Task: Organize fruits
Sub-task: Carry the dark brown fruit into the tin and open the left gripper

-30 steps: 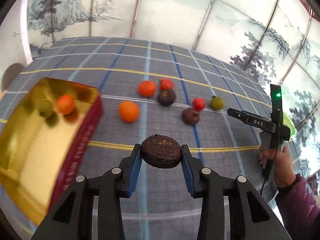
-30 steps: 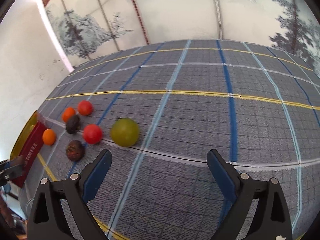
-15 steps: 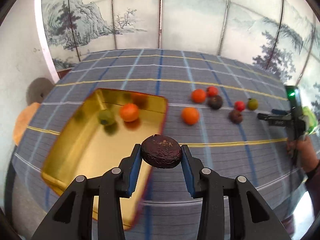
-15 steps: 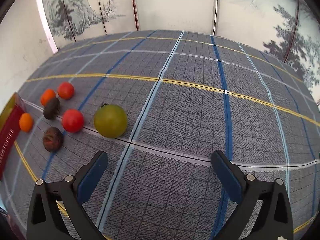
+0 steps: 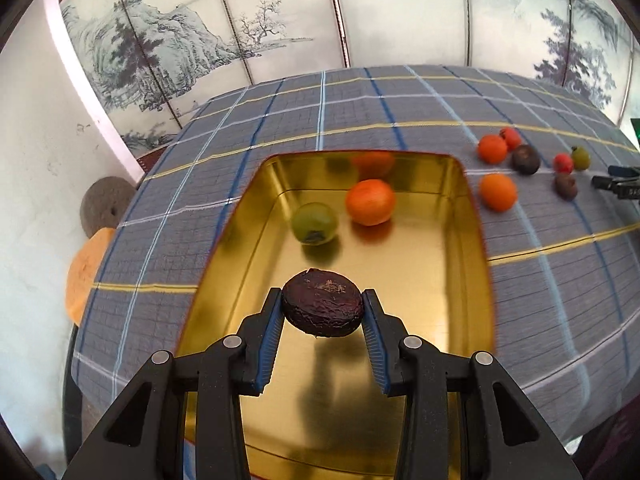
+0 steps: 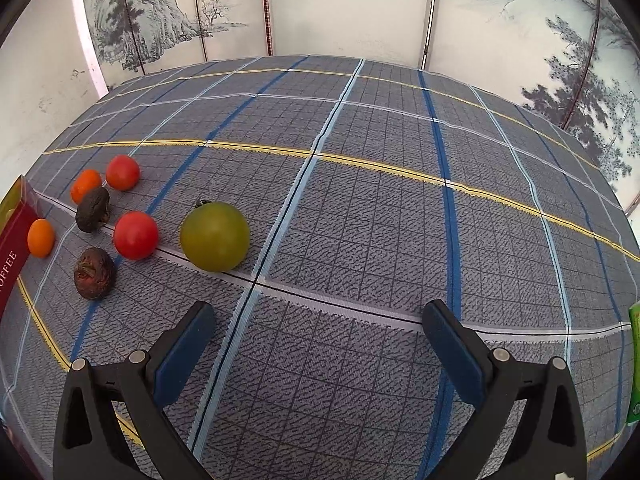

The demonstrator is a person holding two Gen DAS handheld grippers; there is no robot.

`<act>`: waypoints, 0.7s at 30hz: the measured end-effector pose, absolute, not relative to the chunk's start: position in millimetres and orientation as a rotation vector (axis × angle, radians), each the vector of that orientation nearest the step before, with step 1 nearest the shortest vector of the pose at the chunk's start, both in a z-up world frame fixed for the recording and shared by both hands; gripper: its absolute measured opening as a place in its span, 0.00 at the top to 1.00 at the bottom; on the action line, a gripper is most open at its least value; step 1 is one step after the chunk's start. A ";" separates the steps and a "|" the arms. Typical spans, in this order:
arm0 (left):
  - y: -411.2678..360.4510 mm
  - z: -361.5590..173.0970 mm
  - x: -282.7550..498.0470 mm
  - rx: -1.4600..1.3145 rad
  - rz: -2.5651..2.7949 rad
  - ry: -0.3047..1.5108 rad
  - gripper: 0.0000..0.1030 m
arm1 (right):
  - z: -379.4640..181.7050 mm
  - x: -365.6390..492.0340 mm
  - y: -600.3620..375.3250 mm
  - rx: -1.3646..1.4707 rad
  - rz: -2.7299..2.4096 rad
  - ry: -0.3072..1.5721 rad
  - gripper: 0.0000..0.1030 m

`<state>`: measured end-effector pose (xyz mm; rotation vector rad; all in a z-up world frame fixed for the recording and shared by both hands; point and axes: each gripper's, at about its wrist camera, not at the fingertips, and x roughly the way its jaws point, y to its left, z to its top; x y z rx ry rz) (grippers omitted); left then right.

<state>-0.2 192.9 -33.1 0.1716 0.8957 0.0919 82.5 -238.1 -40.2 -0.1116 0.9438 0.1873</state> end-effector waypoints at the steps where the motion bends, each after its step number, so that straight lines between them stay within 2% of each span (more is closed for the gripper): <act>1: 198.2 -35.0 3.0 0.175 0.087 0.905 0.61 | -40.2 82.4 -238.2 -0.111 0.187 0.944 0.00; 11: 235.1 -52.6 31.3 0.223 0.117 0.973 0.61 | -40.2 82.7 -237.5 -0.112 0.187 0.944 0.00; 21: 224.0 -59.2 41.0 0.329 0.110 0.948 0.60 | -40.1 82.8 -237.5 -0.112 0.187 0.944 0.00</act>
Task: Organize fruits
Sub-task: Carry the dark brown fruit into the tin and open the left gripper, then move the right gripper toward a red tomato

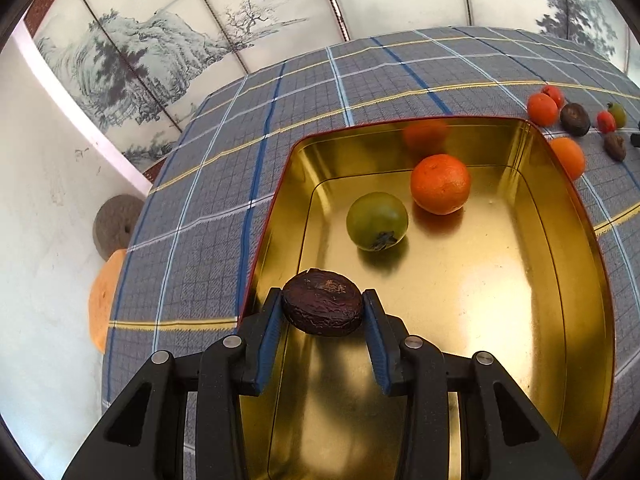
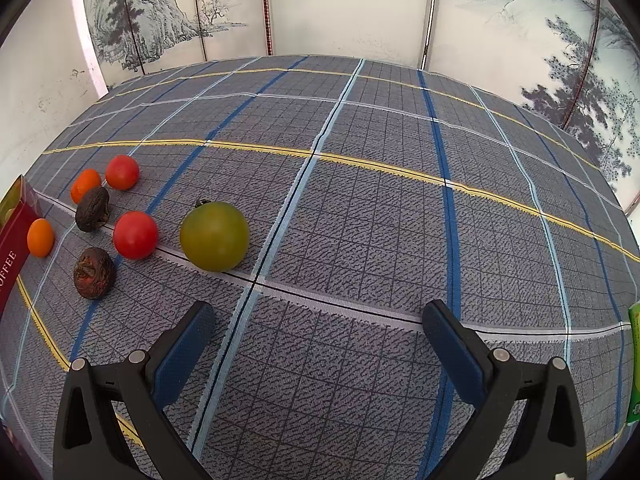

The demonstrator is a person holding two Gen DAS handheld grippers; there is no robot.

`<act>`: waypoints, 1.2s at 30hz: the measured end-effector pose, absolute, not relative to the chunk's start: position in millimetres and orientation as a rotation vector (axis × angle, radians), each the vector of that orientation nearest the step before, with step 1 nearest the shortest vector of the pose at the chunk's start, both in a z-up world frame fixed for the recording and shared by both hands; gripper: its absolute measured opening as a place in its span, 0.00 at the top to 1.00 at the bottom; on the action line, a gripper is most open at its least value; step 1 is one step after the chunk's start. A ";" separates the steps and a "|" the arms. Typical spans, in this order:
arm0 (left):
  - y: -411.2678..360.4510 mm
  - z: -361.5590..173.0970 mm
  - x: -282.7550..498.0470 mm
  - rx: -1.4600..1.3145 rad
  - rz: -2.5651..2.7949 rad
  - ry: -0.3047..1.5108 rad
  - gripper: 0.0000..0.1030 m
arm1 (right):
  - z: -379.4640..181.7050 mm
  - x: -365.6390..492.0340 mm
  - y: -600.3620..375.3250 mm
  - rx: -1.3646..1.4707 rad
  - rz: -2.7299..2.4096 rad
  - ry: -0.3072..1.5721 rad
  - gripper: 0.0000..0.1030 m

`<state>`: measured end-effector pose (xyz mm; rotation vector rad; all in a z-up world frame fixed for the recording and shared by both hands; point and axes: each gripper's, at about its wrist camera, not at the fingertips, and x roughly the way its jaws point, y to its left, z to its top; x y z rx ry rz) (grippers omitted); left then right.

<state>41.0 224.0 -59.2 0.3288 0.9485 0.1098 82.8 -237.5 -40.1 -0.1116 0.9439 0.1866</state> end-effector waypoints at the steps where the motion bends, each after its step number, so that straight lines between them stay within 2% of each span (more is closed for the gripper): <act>1: 224.1 -59.1 41.6 0.326 0.109 0.947 0.60 | -40.1 83.0 -237.2 -0.112 0.187 0.944 0.00; 3: 225.9 -57.9 42.2 0.315 0.116 0.938 0.58 | -40.1 83.1 -237.1 -0.112 0.186 0.944 0.00; 6: 229.1 -53.5 40.7 0.279 0.111 0.921 0.49 | -40.2 83.1 -237.0 -0.112 0.186 0.944 0.00; 8: 232.2 -49.5 38.1 0.234 0.104 0.910 0.46 | -40.2 83.1 -236.9 -0.112 0.186 0.944 0.00; 21: 202.9 -14.7 -32.9 0.019 0.125 0.778 0.46 | -39.0 81.5 -237.6 -0.102 0.206 0.938 0.00; 30: 177.2 -5.2 -87.6 -0.101 0.089 0.761 0.43 | 5.7 50.7 -203.1 -0.107 0.454 0.761 0.01; 31: 173.6 -4.9 -89.1 -0.096 0.089 0.768 0.43 | 10.3 51.8 -193.0 -0.136 0.485 0.760 0.04; 33: 167.8 -1.9 -92.1 -0.092 0.090 0.760 0.43 | 12.7 62.0 -175.0 -0.160 0.542 0.803 0.21; 34: 165.8 -0.4 -93.2 -0.094 0.082 0.756 0.43 | 12.0 69.7 -167.8 -0.157 0.565 0.834 0.40; 35: 163.2 1.2 -94.0 -0.095 0.074 0.755 0.42 | 10.4 77.3 -160.9 -0.154 0.583 0.862 0.51; 36: 161.3 2.4 -95.1 -0.093 0.070 0.754 0.42 | 8.4 82.9 -154.6 -0.158 0.593 0.879 0.52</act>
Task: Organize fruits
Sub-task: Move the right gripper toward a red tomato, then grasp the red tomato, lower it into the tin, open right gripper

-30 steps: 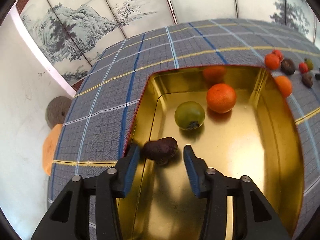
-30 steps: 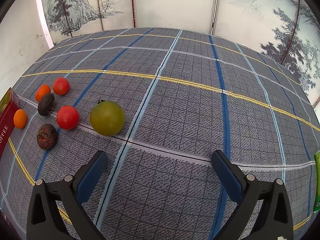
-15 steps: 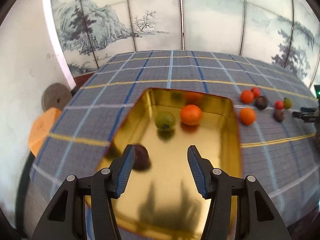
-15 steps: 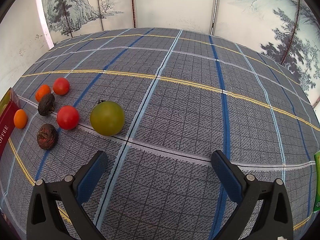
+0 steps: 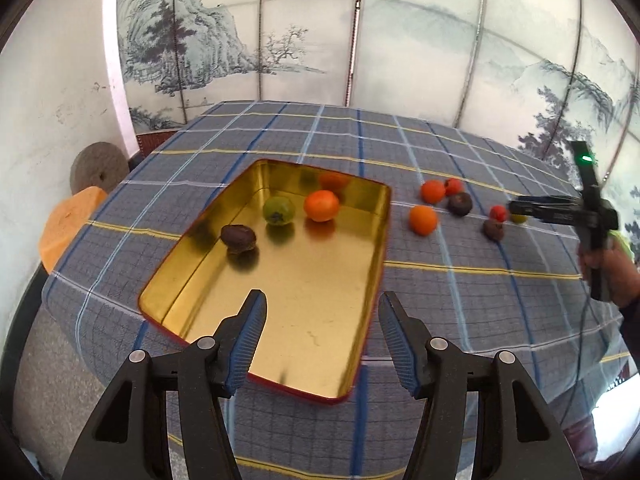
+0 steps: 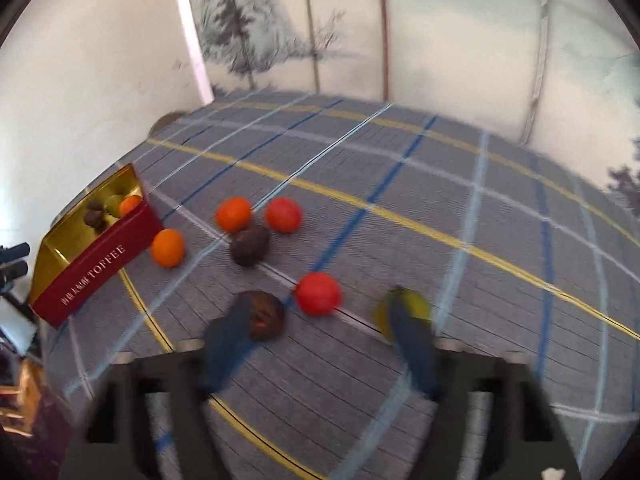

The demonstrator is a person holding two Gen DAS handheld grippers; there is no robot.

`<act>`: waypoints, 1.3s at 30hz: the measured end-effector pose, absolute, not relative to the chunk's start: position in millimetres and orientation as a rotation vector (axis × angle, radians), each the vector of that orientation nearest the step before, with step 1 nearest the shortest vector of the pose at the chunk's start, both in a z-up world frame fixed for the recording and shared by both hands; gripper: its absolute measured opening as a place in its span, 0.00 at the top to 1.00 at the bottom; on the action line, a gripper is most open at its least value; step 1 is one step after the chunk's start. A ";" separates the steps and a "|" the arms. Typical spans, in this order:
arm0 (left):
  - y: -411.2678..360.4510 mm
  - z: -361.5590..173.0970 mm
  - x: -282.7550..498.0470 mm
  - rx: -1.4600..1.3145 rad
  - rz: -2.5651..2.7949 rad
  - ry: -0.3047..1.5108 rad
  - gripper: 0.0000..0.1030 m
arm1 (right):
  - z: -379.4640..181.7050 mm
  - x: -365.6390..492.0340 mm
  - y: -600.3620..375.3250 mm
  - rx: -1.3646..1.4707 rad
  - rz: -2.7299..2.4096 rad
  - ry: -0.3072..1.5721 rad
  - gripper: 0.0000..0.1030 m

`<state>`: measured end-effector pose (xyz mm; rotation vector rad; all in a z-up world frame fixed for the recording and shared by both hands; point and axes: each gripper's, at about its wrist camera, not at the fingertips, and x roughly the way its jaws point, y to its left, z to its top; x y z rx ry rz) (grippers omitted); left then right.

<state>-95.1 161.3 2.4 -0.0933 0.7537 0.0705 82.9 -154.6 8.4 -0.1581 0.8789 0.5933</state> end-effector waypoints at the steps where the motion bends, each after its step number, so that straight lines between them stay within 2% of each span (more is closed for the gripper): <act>1: 159.3 3.6 -95.9 -0.091 0.065 0.751 0.42 | 5.7 85.2 -150.0 -0.169 0.593 0.884 0.52; 9: 149.6 2.6 -96.8 -0.083 0.025 0.765 0.41 | -21.0 108.4 -137.3 -0.185 0.522 0.978 0.52; 11: 150.2 0.6 -95.8 -0.097 0.022 0.771 0.41 | -25.0 110.2 -135.8 -0.183 0.533 0.988 0.66; 12: 150.8 0.0 -95.8 -0.107 0.021 0.774 0.41 | -27.3 110.2 -134.3 -0.194 0.528 1.001 0.70; 17: 156.0 2.1 -102.8 -0.136 0.028 0.755 0.41 | -19.6 100.0 -133.3 -0.213 0.517 0.971 0.70; 21: 161.1 6.7 -116.7 -0.129 0.082 0.709 0.41 | 12.6 83.6 -122.7 -0.194 0.567 0.897 0.70; 27: 174.6 9.3 -133.3 -0.143 0.150 0.684 0.37 | 63.4 47.6 -46.2 -0.200 0.809 0.805 0.70; 29: 180.4 9.7 -137.3 -0.138 0.184 0.685 0.30 | 68.1 36.4 -10.7 -0.215 0.894 0.806 0.70; 39: 207.2 4.8 -159.7 -0.155 0.295 0.706 0.24 | 22.9 1.9 130.6 -0.308 1.094 0.917 0.70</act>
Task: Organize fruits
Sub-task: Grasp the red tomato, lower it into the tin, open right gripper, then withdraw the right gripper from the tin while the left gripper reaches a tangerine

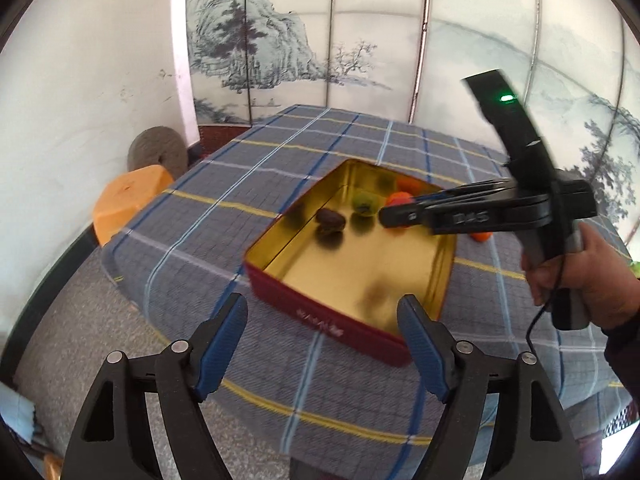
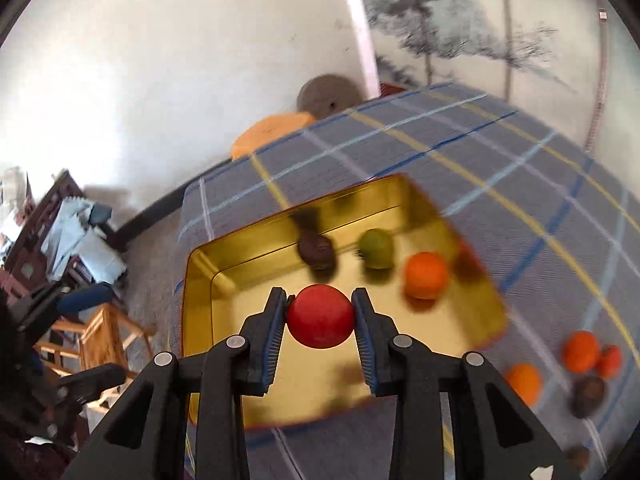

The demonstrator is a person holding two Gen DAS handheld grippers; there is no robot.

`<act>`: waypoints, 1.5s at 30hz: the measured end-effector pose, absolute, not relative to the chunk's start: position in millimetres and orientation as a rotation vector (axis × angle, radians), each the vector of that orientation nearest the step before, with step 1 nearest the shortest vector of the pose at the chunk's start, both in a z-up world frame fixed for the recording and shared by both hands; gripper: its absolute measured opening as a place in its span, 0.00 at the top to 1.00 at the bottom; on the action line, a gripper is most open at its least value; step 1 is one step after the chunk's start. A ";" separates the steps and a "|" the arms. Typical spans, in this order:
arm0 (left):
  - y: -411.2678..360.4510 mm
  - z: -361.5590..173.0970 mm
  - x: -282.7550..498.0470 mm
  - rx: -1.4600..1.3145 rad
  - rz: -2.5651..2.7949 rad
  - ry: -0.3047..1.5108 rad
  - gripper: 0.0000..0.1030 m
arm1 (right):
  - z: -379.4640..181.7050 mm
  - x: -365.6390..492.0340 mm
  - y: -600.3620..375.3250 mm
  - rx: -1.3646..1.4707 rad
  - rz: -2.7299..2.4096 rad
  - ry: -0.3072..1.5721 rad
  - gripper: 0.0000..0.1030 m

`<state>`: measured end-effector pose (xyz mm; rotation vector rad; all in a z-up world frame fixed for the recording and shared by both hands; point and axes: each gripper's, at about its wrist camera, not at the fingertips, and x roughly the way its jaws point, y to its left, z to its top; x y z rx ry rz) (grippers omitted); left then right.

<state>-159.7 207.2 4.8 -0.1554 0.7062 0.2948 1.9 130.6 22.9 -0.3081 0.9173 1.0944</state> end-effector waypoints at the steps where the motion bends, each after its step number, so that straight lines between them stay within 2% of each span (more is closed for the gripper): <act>1: 209.6 4.1 -162.2 -0.156 0.302 0.703 0.24 | 18.7 -0.5 136.2 -0.321 1.091 0.926 0.70; 12: 219.5 -4.5 -166.1 -0.146 0.333 0.724 0.21 | -5.0 18.1 162.0 -0.391 0.965 0.951 0.68; 19: 213.9 -12.6 -161.5 -0.135 0.331 0.763 0.19 | 11.9 17.0 146.7 -0.302 0.992 0.887 0.55; 22: 209.6 -12.6 -160.9 -0.119 0.331 0.764 0.19 | 21.3 10.8 137.8 -0.264 1.014 0.860 0.54; 24: 206.3 -11.9 -160.3 -0.107 0.330 0.764 0.18 | 27.1 3.9 127.6 -0.231 1.036 0.842 0.50; 25: 203.9 -12.0 -159.7 -0.100 0.329 0.766 0.17 | 29.7 -0.3 121.6 -0.219 1.043 0.829 0.45; 26: 202.6 -11.9 -159.4 -0.095 0.328 0.768 0.17 | 31.9 -4.7 114.6 -0.207 1.051 0.817 0.40; 32: 189.0 -10.8 -154.7 -0.056 0.311 0.779 0.16 | 34.4 -32.4 57.0 -0.177 1.032 0.771 0.31; 42: 147.5 -10.5 -138.0 0.036 0.245 0.805 0.14 | 7.6 -28.3 -95.7 -0.123 0.704 0.792 0.24; 45: 132.5 -10.3 -133.0 0.072 0.220 0.811 0.13 | -2.8 -18.6 -145.8 -0.096 0.566 0.822 0.18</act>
